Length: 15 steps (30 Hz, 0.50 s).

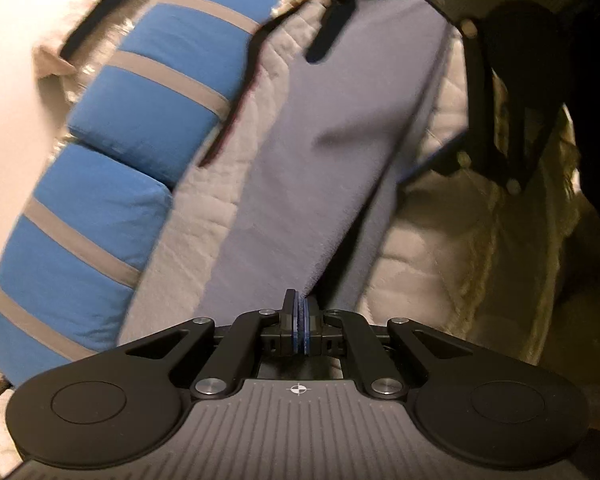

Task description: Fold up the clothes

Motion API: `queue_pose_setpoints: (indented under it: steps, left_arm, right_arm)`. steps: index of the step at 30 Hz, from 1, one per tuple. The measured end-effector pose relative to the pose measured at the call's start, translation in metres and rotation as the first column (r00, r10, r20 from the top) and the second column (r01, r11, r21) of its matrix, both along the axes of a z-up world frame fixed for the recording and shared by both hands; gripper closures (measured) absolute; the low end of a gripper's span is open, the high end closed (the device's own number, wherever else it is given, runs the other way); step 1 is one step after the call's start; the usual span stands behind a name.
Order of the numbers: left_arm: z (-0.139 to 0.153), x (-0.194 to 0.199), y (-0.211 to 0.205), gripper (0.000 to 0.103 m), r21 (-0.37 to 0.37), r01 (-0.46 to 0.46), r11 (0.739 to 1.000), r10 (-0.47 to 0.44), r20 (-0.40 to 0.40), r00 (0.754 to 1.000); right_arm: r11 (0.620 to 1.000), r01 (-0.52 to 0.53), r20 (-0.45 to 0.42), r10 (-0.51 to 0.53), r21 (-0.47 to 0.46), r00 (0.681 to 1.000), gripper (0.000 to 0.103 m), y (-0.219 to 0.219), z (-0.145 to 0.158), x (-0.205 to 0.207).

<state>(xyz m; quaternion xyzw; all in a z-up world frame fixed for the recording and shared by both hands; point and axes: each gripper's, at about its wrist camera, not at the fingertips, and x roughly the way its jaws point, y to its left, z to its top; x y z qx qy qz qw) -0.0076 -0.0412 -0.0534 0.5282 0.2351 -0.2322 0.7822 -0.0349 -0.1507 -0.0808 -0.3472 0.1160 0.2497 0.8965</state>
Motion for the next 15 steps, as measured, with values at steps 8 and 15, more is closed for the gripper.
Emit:
queue_pose_setpoints:
  steps: [8, 15]
  left_arm:
    - [-0.012, 0.002, -0.001, 0.100, 0.032, -0.007, 0.999, 0.007, -0.025, 1.000]
    - [0.009, 0.000, 0.026, 0.071, -0.045, -0.121, 0.992, 0.121, -0.003, 0.993]
  right_arm:
    - [0.995, 0.013, -0.089, -0.004, 0.098, 0.996, 0.000, -0.007, 0.011, 0.006]
    - [0.986, 0.059, -0.116, -0.042, 0.155, 0.992, 0.000, -0.011, 0.018, 0.011]
